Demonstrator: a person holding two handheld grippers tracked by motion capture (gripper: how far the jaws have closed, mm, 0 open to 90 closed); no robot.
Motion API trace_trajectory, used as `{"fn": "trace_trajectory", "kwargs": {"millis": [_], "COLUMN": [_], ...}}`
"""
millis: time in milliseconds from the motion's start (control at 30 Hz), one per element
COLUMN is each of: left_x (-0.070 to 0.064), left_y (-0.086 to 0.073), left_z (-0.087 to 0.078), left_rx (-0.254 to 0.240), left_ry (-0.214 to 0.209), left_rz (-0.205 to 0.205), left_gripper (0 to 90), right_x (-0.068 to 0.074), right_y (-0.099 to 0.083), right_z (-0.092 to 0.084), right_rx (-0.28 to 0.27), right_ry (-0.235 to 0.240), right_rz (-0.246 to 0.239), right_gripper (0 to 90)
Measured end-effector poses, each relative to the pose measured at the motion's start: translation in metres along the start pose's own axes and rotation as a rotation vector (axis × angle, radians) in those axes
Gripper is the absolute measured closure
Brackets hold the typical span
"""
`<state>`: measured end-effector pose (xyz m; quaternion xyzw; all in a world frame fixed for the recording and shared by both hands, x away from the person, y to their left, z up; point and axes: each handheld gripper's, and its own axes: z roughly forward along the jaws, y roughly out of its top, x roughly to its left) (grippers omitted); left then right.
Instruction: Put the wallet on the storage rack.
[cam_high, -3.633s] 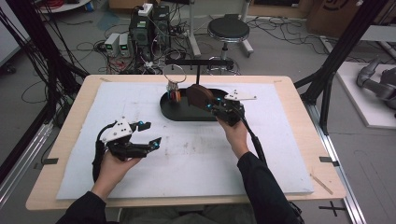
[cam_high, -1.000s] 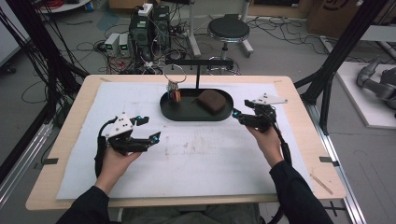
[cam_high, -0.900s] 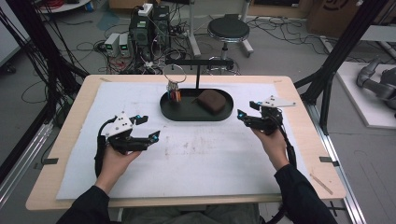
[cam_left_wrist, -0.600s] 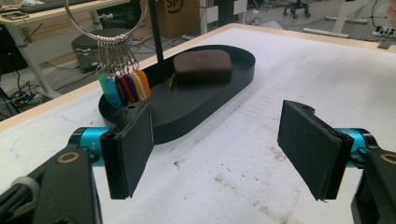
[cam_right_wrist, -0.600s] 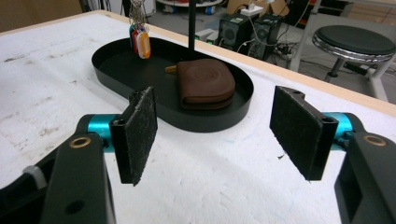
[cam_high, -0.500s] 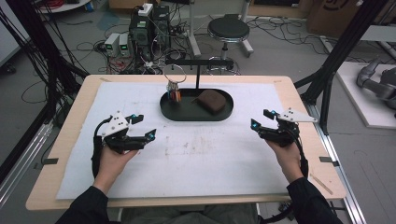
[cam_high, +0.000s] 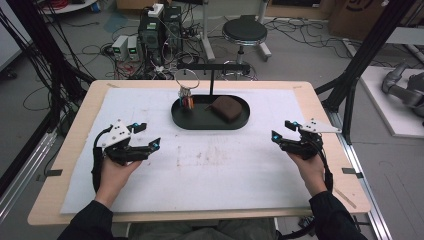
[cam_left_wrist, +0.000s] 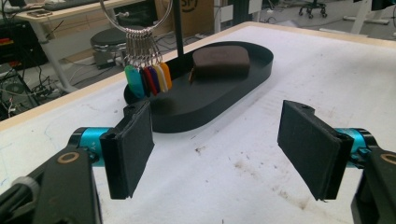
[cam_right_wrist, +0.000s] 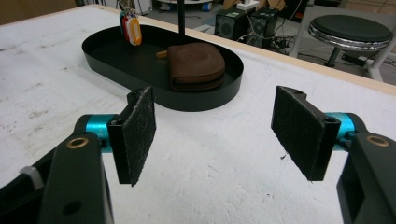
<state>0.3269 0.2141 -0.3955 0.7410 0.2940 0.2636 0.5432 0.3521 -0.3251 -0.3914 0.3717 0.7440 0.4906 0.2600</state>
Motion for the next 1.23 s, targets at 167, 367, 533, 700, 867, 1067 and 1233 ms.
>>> {"fn": "trace_trajectory", "kwargs": {"millis": [167,367,533,700,867,1067,1233], "left_x": [0.0021,0.0051,0.0054,0.0052,0.0053,0.0054,0.0049], "left_y": [-0.0031,-0.0058,-0.0065,-0.0064,-0.0064,-0.0062,-0.0064], "left_z": [-0.0016,-0.0039,-0.0034,-0.0017,0.0,0.0018,0.0035], "left_rx": [0.009,0.013,0.019,0.018,0.022,0.028,0.028], "left_ry": [0.009,0.026,0.029,0.025,0.023,0.019,0.02], "left_rz": [0.0,-0.008,-0.007,-0.006,-0.005,0.0,-0.002], "left_gripper": [26.7,26.7,26.7,26.7,26.7,26.7,26.7], "right_x": [-0.0006,-0.0025,-0.0016,0.0002,0.0003,0.0006,0.0006], "right_y": [-0.0002,-0.0007,-0.0007,-0.0006,-0.0009,-0.0015,-0.0017], "right_z": [0.0022,0.0027,0.0033,0.0026,0.0025,0.0026,0.0032], "right_rx": [-0.001,-0.001,0.003,0.007,0.009,0.014,0.014], "right_ry": [0.002,0.001,0.001,0.0,-0.001,-0.003,-0.003], "right_rz": [0.003,0.005,-0.001,0.003,-0.004,-0.009,-0.01], "right_gripper": [31.4,31.3,31.3,31.3,31.3,31.3,31.3]}}
